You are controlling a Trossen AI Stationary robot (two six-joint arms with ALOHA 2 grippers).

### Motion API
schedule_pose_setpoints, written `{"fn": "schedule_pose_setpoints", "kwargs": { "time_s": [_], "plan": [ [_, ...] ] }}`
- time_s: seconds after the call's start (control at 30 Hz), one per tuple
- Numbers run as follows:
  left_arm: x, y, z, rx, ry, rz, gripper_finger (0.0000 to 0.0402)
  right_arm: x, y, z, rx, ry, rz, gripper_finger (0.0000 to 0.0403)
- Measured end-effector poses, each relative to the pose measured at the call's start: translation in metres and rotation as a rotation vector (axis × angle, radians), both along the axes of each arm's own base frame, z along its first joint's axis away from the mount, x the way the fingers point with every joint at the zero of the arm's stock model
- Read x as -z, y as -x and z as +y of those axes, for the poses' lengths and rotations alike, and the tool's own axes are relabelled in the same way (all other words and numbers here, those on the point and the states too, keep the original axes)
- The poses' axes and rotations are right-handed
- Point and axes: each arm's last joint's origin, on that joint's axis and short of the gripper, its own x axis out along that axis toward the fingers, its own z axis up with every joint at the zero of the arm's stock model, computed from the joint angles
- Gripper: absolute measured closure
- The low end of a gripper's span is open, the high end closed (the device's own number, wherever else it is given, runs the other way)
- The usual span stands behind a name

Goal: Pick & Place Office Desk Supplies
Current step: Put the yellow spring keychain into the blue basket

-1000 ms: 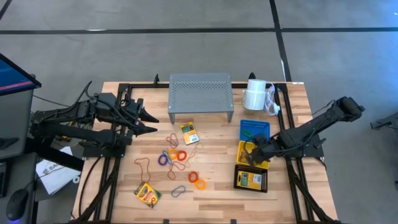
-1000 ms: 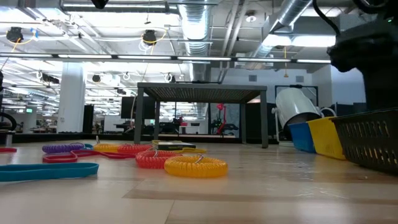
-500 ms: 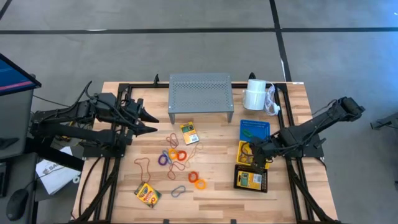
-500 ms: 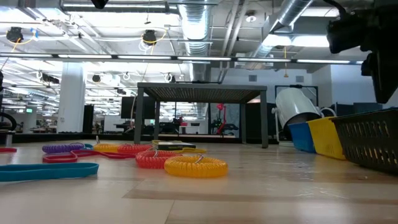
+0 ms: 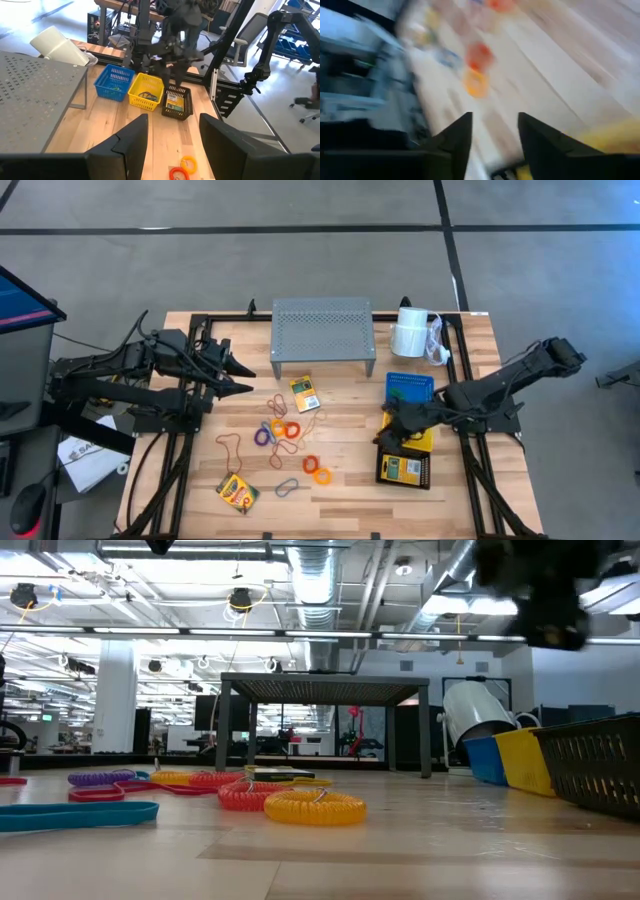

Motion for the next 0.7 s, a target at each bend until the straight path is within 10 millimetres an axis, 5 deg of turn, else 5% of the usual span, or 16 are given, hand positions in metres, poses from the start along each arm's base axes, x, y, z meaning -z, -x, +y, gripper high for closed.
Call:
{"fn": "schedule_pose_setpoints", "kwargs": {
  "time_s": [0.17, 0.4, 0.7],
  "plan": [
    [0.003, -0.007, -0.001, 0.060, 0.018, 0.024, 0.0229, -0.015, -0.033, 0.009, -0.092, 0.055, -0.213, 0.0314],
    [0.006, -0.013, -0.003, 0.110, 0.034, 0.051, 0.0229, -0.029, -0.083, 0.027, -0.387, 0.152, -0.214, 0.0350],
    [0.007, -0.006, -0.003, 0.113, 0.037, 0.069, 0.0229, 0.005, -0.137, 0.051, -0.603, 0.154, 0.044, 0.0323]
  ]
}}
